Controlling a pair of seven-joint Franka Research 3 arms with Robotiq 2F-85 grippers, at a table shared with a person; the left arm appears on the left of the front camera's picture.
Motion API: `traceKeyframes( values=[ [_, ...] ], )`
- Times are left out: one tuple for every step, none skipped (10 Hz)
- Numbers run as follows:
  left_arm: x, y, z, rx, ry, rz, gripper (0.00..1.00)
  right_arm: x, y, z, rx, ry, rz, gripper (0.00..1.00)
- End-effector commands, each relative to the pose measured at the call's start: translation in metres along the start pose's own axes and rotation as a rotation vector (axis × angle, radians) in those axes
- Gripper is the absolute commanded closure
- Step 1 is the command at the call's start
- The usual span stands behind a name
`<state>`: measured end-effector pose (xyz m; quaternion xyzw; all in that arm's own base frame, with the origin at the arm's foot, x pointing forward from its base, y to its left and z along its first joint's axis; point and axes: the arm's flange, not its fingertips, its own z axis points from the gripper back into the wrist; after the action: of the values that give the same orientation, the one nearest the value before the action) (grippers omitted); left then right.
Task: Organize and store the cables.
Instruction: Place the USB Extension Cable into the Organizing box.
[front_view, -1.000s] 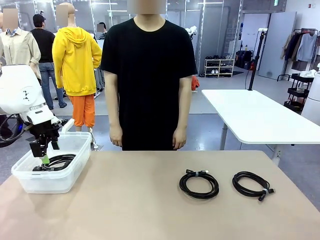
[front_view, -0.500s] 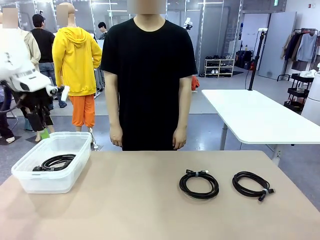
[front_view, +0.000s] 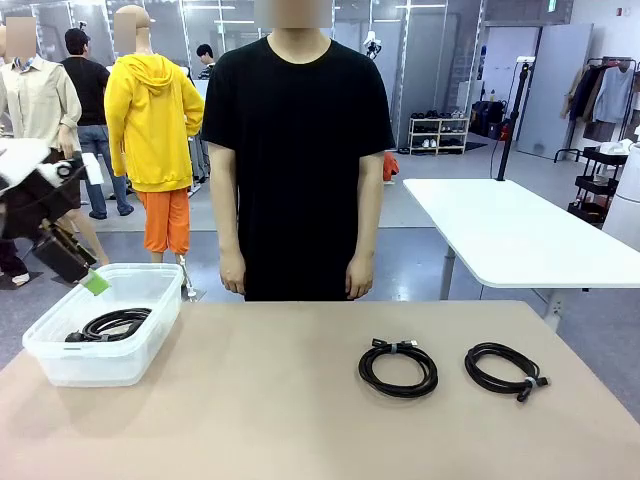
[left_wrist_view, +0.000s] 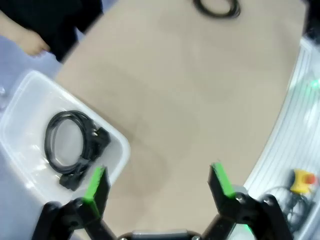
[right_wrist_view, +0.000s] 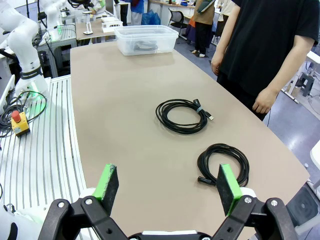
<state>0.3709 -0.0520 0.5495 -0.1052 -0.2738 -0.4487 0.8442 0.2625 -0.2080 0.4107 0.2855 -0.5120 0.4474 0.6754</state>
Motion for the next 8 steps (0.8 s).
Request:
traceKeyframes(
  values=[
    [-0.034, -0.024, -0.002, 0.045, -0.118, -0.031, 0.0, 0.002, 0.0, 0.0, -0.007, -0.012, -0.013, 0.0],
    [-0.044, -0.028, -0.006, 0.019, -0.152, -0.038, 0.0, 0.002, 0.0, 0.0, -0.007, -0.012, -0.013, 0.0],
    [-0.056, -0.028, -0.009, -0.03, -0.199, -0.048, 0.0, 0.002, 0.0, 0.0, -0.007, -0.012, -0.013, 0.0],
    [-0.065, -0.02, -0.016, -0.043, -0.256, -0.054, 0.0, 0.002, 0.0, 0.0, -0.007, -0.012, -0.013, 0.0],
    [-0.073, -0.008, -0.022, -0.075, -0.337, -0.081, 0.0, 0.002, 0.0, 0.0, -0.007, -0.012, -0.013, 0.0],
    [-0.045, -0.017, 0.004, -0.012, -0.174, -0.025, 0.0, 0.002, 0.0, 0.0, -0.007, -0.012, -0.013, 0.0],
    [-0.045, -0.017, 0.004, -0.012, -0.174, -0.025, 0.0, 0.002, 0.0, 0.0, -0.007, -0.012, -0.013, 0.0],
    [-0.045, -0.017, 0.004, -0.012, -0.174, -0.025, 0.0, 0.002, 0.0, 0.0, -0.007, -0.012, -0.013, 0.0]
  ],
)
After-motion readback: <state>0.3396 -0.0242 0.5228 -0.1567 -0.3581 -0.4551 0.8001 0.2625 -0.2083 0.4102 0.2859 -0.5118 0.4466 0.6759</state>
